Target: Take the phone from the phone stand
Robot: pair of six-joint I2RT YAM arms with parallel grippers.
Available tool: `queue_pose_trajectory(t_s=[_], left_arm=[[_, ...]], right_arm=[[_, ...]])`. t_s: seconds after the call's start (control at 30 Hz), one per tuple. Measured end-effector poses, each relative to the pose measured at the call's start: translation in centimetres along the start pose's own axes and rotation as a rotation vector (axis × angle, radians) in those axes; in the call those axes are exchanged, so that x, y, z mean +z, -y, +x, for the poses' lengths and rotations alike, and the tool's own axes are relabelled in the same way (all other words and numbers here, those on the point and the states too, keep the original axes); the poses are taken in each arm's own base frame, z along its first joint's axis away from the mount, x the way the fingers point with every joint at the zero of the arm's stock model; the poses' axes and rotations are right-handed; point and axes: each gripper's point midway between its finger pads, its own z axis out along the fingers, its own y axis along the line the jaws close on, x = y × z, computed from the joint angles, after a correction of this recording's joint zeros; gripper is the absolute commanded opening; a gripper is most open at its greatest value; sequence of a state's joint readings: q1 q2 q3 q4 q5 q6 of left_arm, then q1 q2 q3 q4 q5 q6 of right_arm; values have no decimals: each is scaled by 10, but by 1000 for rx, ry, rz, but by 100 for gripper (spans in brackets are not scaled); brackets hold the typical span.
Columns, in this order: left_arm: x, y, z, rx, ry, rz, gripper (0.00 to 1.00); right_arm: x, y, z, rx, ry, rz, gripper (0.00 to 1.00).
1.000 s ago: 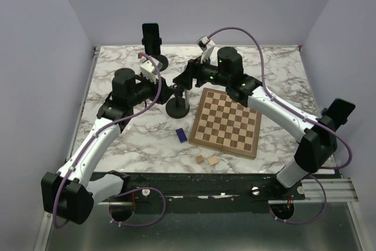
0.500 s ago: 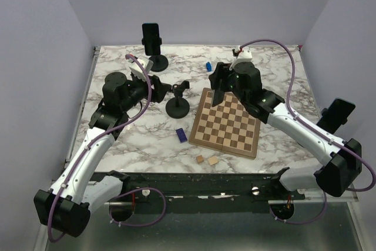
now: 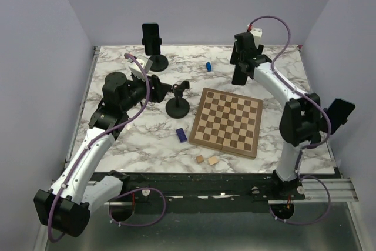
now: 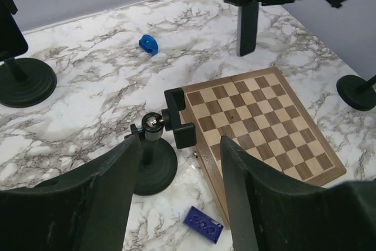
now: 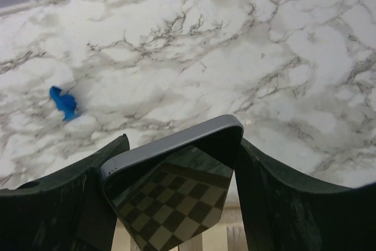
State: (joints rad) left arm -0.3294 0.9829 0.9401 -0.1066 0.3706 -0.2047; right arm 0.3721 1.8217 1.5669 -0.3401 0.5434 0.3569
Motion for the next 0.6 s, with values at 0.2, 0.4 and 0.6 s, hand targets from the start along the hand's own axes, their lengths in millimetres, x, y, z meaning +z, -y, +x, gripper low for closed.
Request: queue_pose_trajectory(t_s=[0.2,0.4,0.6], left_arm=[[0,2,0,-8,-1,8,61],[3,2,4,-19,-14,15,61],[4,3,6,-32,-22,24,61]], right_arm=[[86,-2,16,-49,-104,80,1],[130,1,61,-129,-217,105,1],[147,-4,81,-154,-261,101,6]])
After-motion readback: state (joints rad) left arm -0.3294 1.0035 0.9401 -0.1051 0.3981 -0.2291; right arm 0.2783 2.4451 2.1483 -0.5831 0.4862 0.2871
